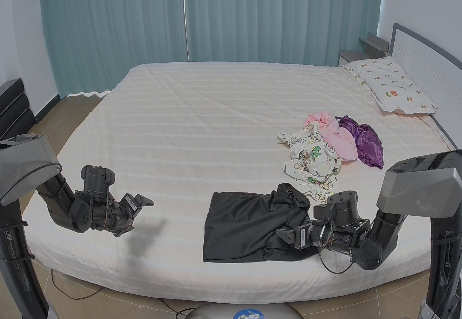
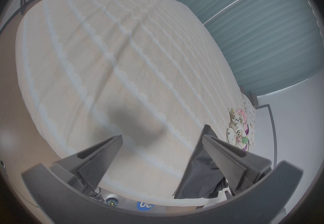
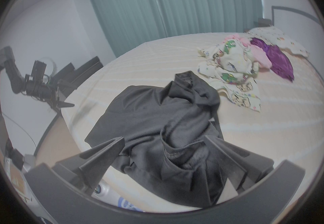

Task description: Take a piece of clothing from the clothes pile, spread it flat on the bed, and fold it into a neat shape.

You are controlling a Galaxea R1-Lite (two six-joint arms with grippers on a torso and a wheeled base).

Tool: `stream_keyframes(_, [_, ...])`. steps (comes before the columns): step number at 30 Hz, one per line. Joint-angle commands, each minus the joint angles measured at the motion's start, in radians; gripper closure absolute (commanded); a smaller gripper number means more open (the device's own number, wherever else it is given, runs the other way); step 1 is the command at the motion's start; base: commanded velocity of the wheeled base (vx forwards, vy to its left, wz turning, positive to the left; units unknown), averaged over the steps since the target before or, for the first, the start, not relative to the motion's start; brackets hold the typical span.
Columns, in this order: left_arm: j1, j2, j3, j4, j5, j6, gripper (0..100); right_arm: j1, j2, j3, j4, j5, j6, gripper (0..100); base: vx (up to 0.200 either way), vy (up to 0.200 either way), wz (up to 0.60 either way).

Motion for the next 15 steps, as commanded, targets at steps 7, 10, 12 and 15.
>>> stream_keyframes(7, [0.000, 0.012, 0.003, 0.000, 0.000, 0.003, 0, -0.045, 0.020, -0.089, 0.103, -0.004, -0.126, 0, 0.000, 0.000, 0.00])
stream_keyframes(10, [0.000, 0.012, 0.003, 0.000, 0.000, 0.003, 0, -0.045, 0.023, -0.090, 0.106, -0.004, -0.132, 0, 0.000, 0.000, 0.00])
stream_keyframes(12, [0.000, 0.012, 0.000, 0.000, 0.000, 0.003, 0, -0.042, 0.028, -0.090, 0.110, -0.004, -0.134, 0, 0.000, 0.000, 0.00])
stream_keyframes(15, [0.000, 0.014, 0.000, 0.000, 0.000, 0.003, 0, -0.036, 0.017, -0.075, 0.119, 0.006, -0.136, 100, 0.000, 0.000, 0.00])
